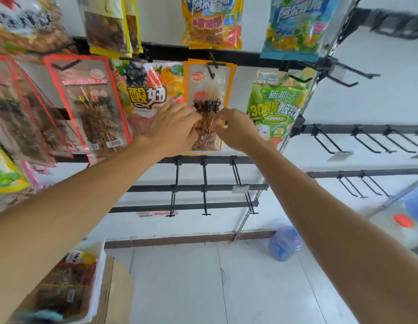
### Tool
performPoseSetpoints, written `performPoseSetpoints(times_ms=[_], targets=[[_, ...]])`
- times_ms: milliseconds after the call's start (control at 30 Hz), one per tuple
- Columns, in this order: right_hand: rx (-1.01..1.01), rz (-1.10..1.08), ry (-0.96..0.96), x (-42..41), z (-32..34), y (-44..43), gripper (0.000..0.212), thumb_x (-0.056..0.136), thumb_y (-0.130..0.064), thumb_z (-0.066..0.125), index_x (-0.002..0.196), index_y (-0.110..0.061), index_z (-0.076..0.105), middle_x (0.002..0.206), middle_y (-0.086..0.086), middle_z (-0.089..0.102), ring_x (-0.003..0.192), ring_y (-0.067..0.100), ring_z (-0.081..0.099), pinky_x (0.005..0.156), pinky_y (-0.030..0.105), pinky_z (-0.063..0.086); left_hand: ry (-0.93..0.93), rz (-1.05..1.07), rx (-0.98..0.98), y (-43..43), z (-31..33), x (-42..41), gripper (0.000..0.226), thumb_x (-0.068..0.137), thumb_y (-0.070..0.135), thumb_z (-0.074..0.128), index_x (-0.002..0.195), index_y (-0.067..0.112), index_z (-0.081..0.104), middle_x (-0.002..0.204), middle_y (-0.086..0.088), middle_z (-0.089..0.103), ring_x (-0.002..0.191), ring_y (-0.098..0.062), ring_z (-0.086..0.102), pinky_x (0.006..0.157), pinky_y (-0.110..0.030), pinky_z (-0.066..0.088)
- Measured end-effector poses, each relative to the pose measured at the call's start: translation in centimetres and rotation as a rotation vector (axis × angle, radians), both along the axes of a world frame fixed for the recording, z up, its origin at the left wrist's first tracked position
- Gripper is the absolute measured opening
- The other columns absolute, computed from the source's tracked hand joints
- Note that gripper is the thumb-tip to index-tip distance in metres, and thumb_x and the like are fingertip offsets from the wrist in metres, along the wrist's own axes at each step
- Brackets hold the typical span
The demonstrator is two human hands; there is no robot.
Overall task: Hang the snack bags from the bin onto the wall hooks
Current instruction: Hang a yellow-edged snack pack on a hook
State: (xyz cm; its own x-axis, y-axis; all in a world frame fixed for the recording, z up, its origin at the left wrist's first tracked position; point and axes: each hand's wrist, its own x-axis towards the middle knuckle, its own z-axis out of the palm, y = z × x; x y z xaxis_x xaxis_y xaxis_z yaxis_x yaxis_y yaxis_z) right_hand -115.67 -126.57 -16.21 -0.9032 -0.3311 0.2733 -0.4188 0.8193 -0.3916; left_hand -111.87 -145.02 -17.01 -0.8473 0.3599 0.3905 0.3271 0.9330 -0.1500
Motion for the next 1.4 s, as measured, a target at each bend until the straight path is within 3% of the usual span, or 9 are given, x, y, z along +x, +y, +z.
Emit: performPoseSetpoints(times_ms=[67,133,300,500,700,800,967,1167,1400], targets=[[0.080,0.071,-0.073,1.0,-0.5,-0.8,0.029,0.092,-0.026,0.054,0.116,-0.013,0.062,0.121,0.014,0.062,0.112,0.034,0.056,0.086,0.036,0.043,-0.077,0.051,0.059,-1.0,-0.3,1.8,0.034,0.089,0.031,0.042,0.110,0.015,0.064,0.113,-0.007,0.068,0.111,-0.031,0.058,0.093,-0.045,0.044],[0.136,0.147,-0.125,1.9,-1.4,-1.9,0.032,0.094,-0.032,0.054,0.119,-0.014,0.061,0.123,0.014,0.060,0.117,0.034,0.052,0.091,0.035,0.041,-0.125,0.145,0.077,-2.7,-0.7,4.2,0.034,0.090,0.031,0.044,0.114,0.016,0.063,0.112,-0.008,0.069,0.106,-0.031,0.060,0.086,-0.043,0.048],[0.256,0.396,-0.223,5.7,-3.5,-6.4,0.044,0.096,-0.038,0.053,0.135,-0.018,0.051,0.131,0.011,0.053,0.123,0.032,0.047,0.095,0.035,0.038,-0.300,0.379,0.130,-8.1,-1.5,11.7,0.037,0.097,0.029,0.045,0.131,0.018,0.054,0.130,-0.010,0.061,0.117,-0.033,0.056,0.092,-0.045,0.047],[0.318,0.659,-0.218,12.1,-4.7,-14.7,0.047,0.097,-0.039,0.052,0.138,-0.018,0.047,0.141,0.011,0.048,0.127,0.031,0.045,0.102,0.037,0.037,-0.484,0.638,0.257,-13.1,-2.3,21.0,0.052,0.100,0.038,0.043,0.150,0.028,0.034,0.151,-0.006,0.043,0.134,-0.030,0.044,0.106,-0.043,0.040],[0.368,0.866,-0.176,17.9,-5.0,-23.9,0.048,0.097,-0.040,0.051,0.138,-0.016,0.046,0.136,0.015,0.050,0.125,0.034,0.046,0.100,0.039,0.039,-0.535,0.764,0.349,-18.8,-3.0,29.6,0.049,0.101,0.036,0.042,0.149,0.028,0.035,0.154,0.004,0.037,0.135,-0.024,0.043,0.102,-0.033,0.040],[0.391,0.962,-0.161,20.8,-5.0,-28.4,0.047,0.098,-0.040,0.049,0.137,-0.013,0.048,0.135,0.015,0.051,0.123,0.033,0.048,0.096,0.036,0.039,-0.535,0.878,0.376,-22.0,-3.6,33.5,0.049,0.102,0.037,0.043,0.149,0.029,0.035,0.148,-0.002,0.046,0.125,-0.027,0.051,0.097,-0.036,0.045],[0.425,1.056,-0.174,24.7,-5.9,-35.5,0.042,0.097,-0.038,0.051,0.131,-0.014,0.052,0.137,0.010,0.052,0.126,0.029,0.048,0.101,0.036,0.038,-0.550,0.988,0.449,-28.5,-5.5,38.3,0.049,0.101,0.040,0.041,0.147,0.026,0.037,0.149,-0.006,0.045,0.130,-0.028,0.048,0.105,-0.047,0.042],[0.433,1.084,-0.258,26.2,-9.1,-41.2,0.040,0.096,-0.038,0.052,0.129,-0.015,0.052,0.128,0.008,0.056,0.114,0.026,0.053,0.086,0.032,0.040,-0.596,0.997,0.544,-33.2,-8.8,40.2,0.050,0.101,0.036,0.043,0.149,0.026,0.032,0.154,-0.004,0.037,0.136,-0.027,0.041,0.109,-0.043,0.037],[0.536,1.086,-0.353,24.4,-14.8,-46.8,0.048,0.098,-0.040,0.049,0.140,-0.016,0.044,0.141,0.009,0.050,0.122,0.028,0.051,0.095,0.033,0.041,-0.678,0.996,0.613,-38.1,-14.8,38.7,0.051,0.101,0.035,0.044,0.149,0.021,0.035,0.149,-0.007,0.044,0.132,-0.027,0.045,0.106,-0.042,0.041]])
